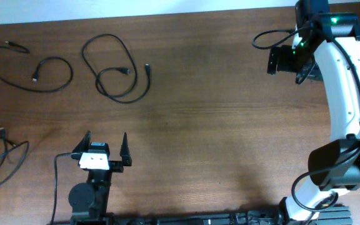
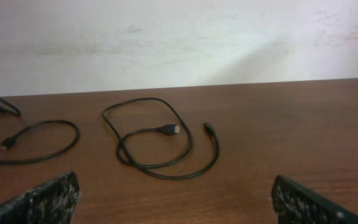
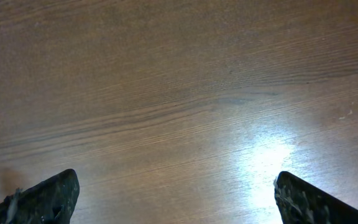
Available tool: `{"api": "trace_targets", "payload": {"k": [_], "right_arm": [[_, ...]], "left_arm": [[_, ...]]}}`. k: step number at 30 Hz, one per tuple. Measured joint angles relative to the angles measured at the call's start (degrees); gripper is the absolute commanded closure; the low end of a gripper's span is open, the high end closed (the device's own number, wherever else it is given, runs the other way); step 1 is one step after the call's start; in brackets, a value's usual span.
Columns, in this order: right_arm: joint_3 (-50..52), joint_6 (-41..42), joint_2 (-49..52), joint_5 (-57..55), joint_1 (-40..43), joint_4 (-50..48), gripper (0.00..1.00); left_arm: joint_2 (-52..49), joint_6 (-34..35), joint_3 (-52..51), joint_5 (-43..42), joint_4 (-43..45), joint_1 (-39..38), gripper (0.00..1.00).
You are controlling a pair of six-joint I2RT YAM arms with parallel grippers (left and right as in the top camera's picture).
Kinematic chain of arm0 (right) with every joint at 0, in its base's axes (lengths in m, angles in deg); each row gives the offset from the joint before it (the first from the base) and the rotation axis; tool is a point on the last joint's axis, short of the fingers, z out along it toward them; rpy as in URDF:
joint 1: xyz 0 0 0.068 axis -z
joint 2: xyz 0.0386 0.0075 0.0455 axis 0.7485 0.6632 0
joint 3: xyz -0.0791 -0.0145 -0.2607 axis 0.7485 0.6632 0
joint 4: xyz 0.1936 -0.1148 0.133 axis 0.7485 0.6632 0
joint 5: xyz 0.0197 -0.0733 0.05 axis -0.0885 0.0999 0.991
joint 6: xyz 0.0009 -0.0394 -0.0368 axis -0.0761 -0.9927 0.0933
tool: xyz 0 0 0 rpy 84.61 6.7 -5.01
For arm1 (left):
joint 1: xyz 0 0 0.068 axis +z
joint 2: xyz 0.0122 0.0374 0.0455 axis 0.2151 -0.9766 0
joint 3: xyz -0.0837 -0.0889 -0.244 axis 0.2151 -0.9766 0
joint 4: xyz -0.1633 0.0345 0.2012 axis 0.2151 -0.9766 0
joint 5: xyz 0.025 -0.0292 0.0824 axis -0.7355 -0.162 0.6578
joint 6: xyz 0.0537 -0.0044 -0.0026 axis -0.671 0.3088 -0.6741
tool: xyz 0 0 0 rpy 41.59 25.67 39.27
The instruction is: Untangle cables
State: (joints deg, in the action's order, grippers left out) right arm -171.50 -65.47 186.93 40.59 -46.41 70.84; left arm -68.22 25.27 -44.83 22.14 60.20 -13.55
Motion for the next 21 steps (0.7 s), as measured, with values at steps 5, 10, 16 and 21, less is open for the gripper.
{"api": "trace_targets", "payload": {"k": [5, 10, 16, 21], "right_arm": [[0.0, 0.0, -0.7, 0.0, 0.0, 0.0, 0.01], [0.0, 0.0, -16.4, 0.0, 0.0, 0.0, 0.01], [0.0, 0.0, -39.1, 0.0, 0.0, 0.0, 0.01], [-0.2, 0.0, -50.7, 0.0, 0.0, 0.1, 0.01]], "left_arm": [[0.0, 0.0, 0.0, 0.0, 0.0, 0.0, 0.01], [0.0, 0.0, 0.0, 0.0, 0.0, 0.0, 0.01], [0.0, 0.0, 0.0, 0.0, -0.1, 0.0, 0.01], [-0.1, 0.0, 0.0, -0.1, -0.1, 0.0, 0.01]]}}
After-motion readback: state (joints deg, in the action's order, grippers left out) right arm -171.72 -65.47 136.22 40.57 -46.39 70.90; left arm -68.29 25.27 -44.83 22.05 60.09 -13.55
